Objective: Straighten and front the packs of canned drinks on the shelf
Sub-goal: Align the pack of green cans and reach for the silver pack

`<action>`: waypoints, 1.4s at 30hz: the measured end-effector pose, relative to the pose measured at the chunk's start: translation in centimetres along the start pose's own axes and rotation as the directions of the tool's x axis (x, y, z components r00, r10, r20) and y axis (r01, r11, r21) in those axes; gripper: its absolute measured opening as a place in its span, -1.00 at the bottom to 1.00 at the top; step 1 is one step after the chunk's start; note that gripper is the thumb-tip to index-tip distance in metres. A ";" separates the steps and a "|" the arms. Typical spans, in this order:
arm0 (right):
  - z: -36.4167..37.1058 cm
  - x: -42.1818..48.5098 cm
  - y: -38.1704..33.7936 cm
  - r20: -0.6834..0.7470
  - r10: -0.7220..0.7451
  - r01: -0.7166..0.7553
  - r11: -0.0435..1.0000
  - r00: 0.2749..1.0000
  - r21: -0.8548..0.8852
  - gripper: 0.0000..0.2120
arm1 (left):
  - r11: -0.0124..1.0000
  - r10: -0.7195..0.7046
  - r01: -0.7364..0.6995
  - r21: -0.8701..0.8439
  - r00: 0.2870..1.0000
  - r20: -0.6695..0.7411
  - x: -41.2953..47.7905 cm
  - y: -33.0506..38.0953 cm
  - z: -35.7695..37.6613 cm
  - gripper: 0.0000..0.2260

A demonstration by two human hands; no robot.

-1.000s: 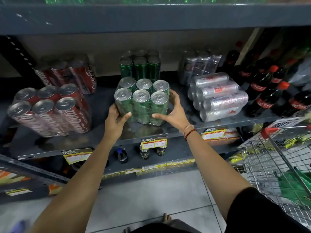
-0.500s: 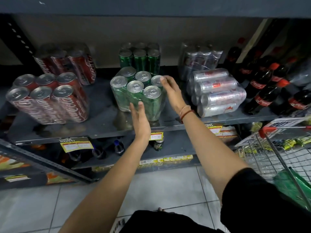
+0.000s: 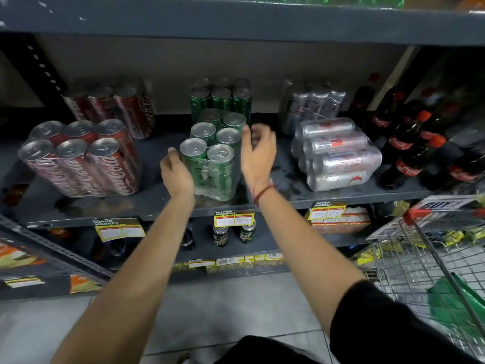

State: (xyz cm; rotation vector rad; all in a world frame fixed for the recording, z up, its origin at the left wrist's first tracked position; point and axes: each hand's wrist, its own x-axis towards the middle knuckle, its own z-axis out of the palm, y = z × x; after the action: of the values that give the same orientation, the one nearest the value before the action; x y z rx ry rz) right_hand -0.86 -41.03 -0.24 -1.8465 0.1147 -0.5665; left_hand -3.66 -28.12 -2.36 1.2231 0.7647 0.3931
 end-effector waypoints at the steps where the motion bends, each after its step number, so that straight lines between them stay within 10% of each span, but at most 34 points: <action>1: 0.2 1.9 -0.5 0.059 0.015 -0.014 1.000 0.998 -0.018 -0.67 | 0.999 0.043 -0.043 0.003 0.998 -0.036 -1.5 -0.2 0.3 -0.55; 8: 1.2 7.3 -1.0 0.548 0.213 -0.151 0.976 0.809 -0.157 -0.42 | 0.995 0.043 -0.045 0.087 0.999 0.027 -4.7 -2.2 3.4 -0.34; 23: 0.5 0.1 0.7 0.006 0.150 -0.147 0.973 0.989 -0.180 -0.53 | 0.943 -0.174 0.046 0.331 0.914 0.368 9.7 1.9 2.4 -0.15; 30: -1.3 1.5 0.8 0.102 0.189 -0.182 0.980 0.977 -0.075 -0.55 | 0.936 -0.165 0.027 0.351 0.914 0.372 9.0 2.9 2.4 -0.26; 35: -6.9 4.1 1.7 -0.069 0.144 -0.135 0.984 0.987 0.112 -0.69 | 0.856 0.188 -0.234 0.462 0.972 0.143 6.2 4.5 3.9 -0.57; 42: -17.2 7.2 7.6 -0.448 0.233 -0.291 0.955 0.863 -0.065 -0.68 | 0.387 0.590 -0.783 0.487 0.616 0.522 -2.3 3.9 13.9 -0.46</action>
State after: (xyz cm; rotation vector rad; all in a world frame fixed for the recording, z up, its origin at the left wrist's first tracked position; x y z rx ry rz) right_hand -0.48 -61.17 -0.70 -1.7601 0.7107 -0.7859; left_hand 5.12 -37.97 3.99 2.2883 0.0542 0.6475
